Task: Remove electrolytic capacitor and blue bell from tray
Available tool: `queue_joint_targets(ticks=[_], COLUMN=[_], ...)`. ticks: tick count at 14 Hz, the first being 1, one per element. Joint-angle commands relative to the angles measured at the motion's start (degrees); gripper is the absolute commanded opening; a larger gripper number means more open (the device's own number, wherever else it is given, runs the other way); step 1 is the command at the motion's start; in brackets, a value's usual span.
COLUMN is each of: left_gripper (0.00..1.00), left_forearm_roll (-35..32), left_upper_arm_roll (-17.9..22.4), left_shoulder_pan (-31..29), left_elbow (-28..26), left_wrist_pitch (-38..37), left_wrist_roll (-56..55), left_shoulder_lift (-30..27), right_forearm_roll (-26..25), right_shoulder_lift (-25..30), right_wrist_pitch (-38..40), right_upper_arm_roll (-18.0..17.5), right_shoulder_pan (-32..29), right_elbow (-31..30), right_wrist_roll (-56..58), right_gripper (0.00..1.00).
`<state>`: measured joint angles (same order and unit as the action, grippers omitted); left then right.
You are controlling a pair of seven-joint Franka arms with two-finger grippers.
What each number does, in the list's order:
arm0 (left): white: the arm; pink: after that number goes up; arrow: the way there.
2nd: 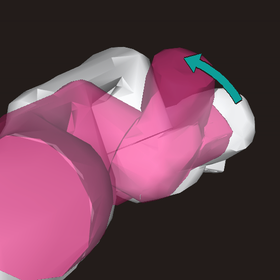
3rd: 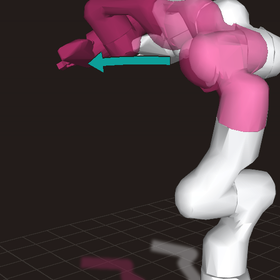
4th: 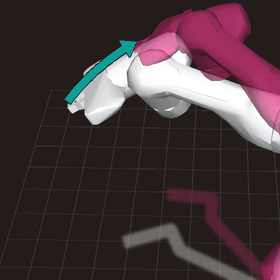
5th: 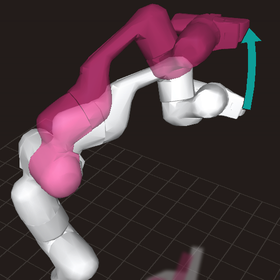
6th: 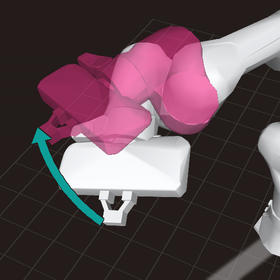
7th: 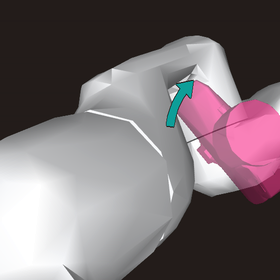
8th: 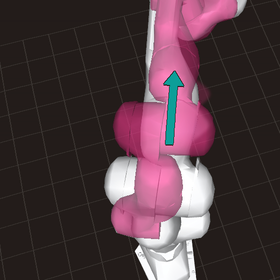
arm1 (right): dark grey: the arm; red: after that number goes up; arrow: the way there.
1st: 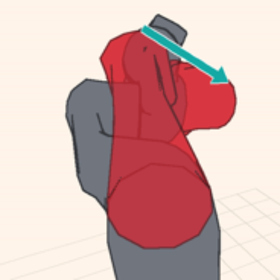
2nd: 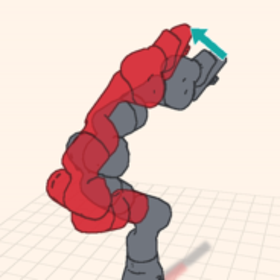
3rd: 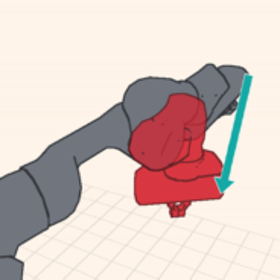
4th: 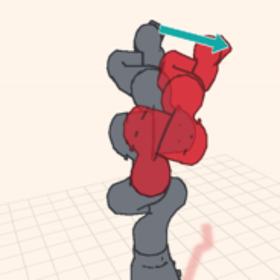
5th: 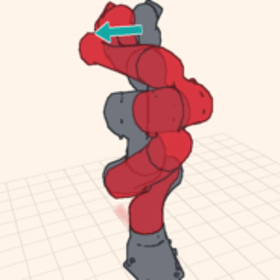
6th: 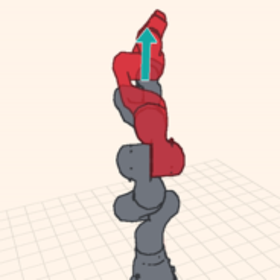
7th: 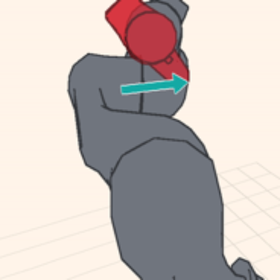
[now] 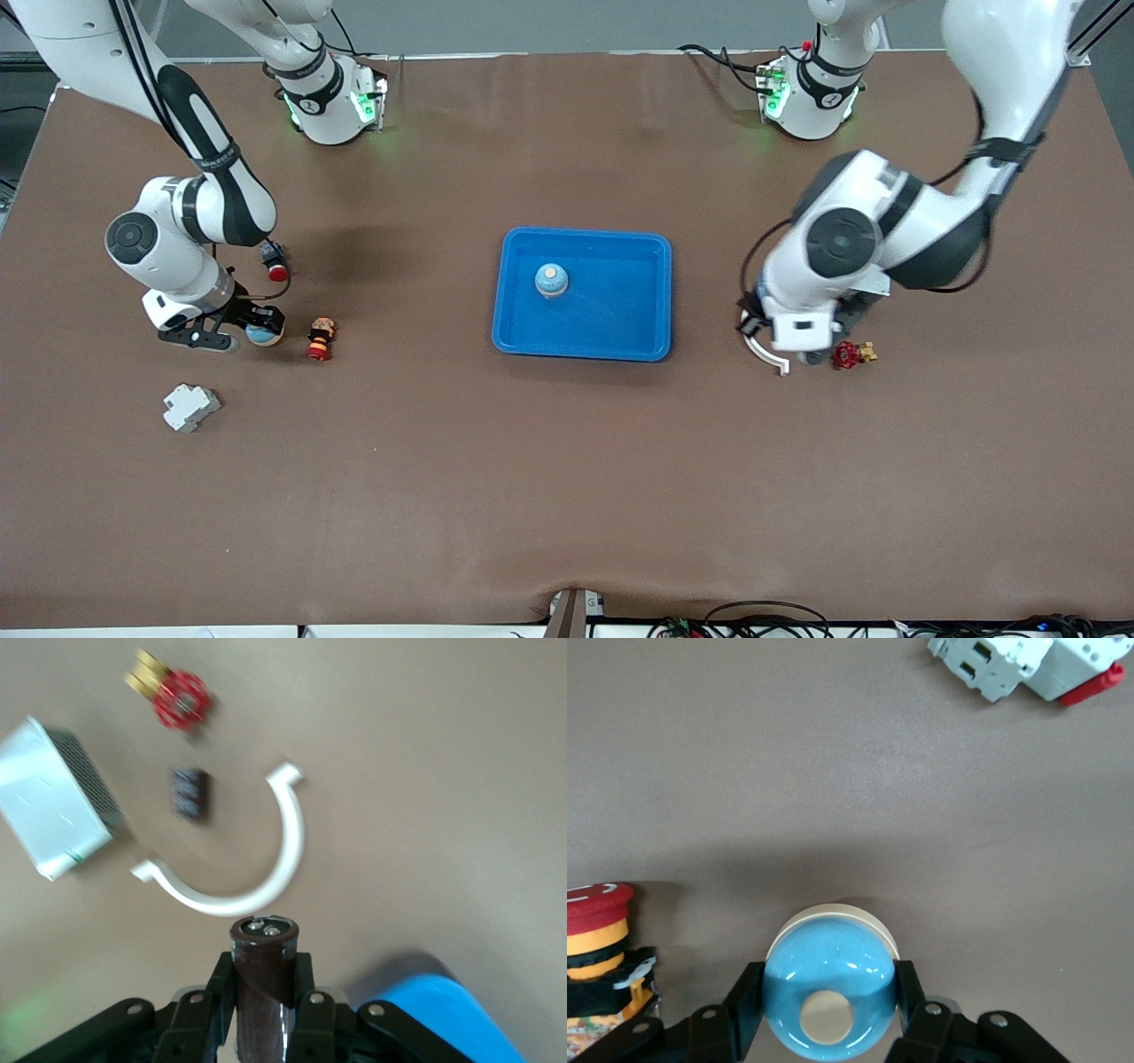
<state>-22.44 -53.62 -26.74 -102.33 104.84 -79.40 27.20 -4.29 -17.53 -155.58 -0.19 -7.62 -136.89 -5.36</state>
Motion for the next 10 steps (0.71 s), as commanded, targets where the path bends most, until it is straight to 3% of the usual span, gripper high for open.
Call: queue_joint_targets(ticks=[1, 6, 7, 8, 10], left_gripper=[0.00, 0.00, 0.00, 0.00, 0.00], left_forearm_roll=[-3.5, -11.8, -14.3, -15.9, -18.9], left_upper_arm_roll=[-1.0, -0.8, -0.8, -0.7, -0.3], left_shoulder_pan=[-7.5, -18.2, -19.8, -21.2, -23.3], left_elbow=[-2.9, -3.7, -3.8, -3.8, -3.7], left_wrist_pitch=[-1.5, 1.8, 2.9, 4.3, 8.4], left_wrist_roll=[7.6, 22.0, 23.0, 23.1, 23.1], left_shoulder_lift=[-1.2, 2.8, 4.3, 6.1, 9.8], right_forearm_roll=[2.0, 2.7, 3.1, 3.2, 3.3], right_shoulder_lift=[-0.6, -2.3, -2.3, -2.3, -2.3], right_wrist_pitch=[-0.9, -2.7, -2.6, -2.6, -2.6], right_upper_arm_roll=[-1.3, -1.4, -1.4, -1.5, -1.5], right_shoulder_pan=[-1.4, -1.3, -1.3, -1.2, -1.1], right_elbow=[-0.5, -0.3, 0.0, 0.0, 0.0], right_wrist_roll=[0.5, 0.3, 0.3, 0.3, 0.4], right_gripper=[0.00, 0.00, 0.40, 0.99, 1.00])
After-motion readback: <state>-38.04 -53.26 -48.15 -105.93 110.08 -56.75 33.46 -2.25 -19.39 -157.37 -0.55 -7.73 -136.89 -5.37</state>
